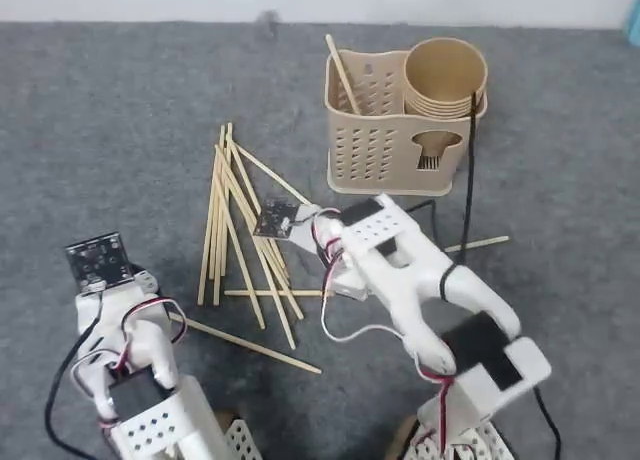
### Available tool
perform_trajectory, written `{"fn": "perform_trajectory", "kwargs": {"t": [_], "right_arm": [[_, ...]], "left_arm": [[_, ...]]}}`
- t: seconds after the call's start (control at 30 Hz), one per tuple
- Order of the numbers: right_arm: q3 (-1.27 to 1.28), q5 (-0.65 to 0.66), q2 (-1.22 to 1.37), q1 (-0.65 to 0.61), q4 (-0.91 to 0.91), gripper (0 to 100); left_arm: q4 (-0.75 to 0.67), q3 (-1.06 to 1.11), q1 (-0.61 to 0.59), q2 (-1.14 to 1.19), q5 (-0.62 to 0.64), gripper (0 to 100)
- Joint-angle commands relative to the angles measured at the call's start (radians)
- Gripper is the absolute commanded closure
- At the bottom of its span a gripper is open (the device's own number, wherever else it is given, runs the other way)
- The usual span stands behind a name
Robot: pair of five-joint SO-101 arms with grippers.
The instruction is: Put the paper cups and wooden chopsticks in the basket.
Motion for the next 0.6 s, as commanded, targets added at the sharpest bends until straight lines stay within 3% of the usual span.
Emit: {"fn": "perform_trajectory", "kwargs": {"t": [0.0,0.3,0.4,0.57], "right_arm": [[-0.083,0.009,0.010,0.018,-0.012,91.2],[-0.086,0.017,0.097,0.012,-0.022,91.6],[-0.089,0.017,0.113,0.008,-0.015,99.1],[-0.117,0.014,0.064,0.008,0.068,99.0]], "left_arm": [[-0.005,-0.005,0.005,-0.020,-0.008,98],[-0.006,-0.005,0.005,-0.020,-0.008,98],[-0.006,-0.005,0.005,-0.020,-0.008,98],[-0.005,-0.005,0.003,-0.020,-0.008,98]]}}
